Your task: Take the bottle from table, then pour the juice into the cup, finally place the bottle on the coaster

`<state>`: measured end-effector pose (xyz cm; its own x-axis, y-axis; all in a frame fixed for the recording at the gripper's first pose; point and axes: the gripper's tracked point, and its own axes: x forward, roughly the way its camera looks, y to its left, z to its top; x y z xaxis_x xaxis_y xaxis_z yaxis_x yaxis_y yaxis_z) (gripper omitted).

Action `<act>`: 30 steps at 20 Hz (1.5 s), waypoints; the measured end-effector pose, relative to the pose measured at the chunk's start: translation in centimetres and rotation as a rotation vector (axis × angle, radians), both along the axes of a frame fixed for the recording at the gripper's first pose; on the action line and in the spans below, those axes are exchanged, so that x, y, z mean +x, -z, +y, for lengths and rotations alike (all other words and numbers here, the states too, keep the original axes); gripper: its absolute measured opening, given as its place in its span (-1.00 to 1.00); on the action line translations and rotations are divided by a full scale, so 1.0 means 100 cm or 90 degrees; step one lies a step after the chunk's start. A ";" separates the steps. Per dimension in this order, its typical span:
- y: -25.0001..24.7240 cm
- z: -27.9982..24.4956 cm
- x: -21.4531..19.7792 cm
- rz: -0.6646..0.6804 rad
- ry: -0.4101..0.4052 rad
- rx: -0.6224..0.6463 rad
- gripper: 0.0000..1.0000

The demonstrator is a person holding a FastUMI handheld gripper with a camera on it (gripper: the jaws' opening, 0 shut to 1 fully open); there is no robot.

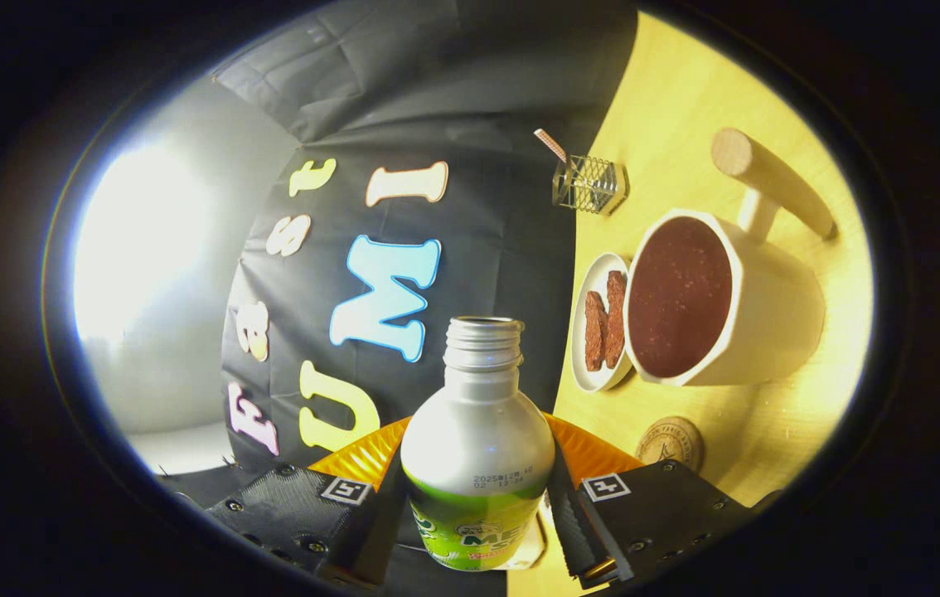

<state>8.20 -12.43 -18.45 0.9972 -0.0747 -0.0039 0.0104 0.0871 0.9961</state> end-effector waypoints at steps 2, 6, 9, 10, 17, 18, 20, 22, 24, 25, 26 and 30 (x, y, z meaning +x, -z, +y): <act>0.004 0.003 0.000 0.008 -0.010 -0.030 0.54; 0.006 0.012 -0.001 0.021 -0.029 -0.102 0.54; 0.002 0.014 -0.001 0.025 -0.035 -0.155 0.54; 0.000 0.015 -0.002 0.030 -0.036 -0.177 0.54; -0.005 0.018 0.000 0.094 -0.043 -0.408 0.55; -0.005 0.017 -0.001 0.115 -0.040 -0.461 0.54; -0.008 0.020 -0.001 0.141 -0.036 -0.561 0.55; -0.015 0.025 0.001 0.162 -0.032 -0.657 0.55; -0.023 0.024 0.000 0.186 -0.015 -0.739 0.55; -0.026 0.025 0.000 0.196 -0.009 -0.785 0.55; -0.030 0.027 0.001 0.209 0.000 -0.833 0.55; -0.031 0.039 0.010 0.229 0.003 -0.958 0.55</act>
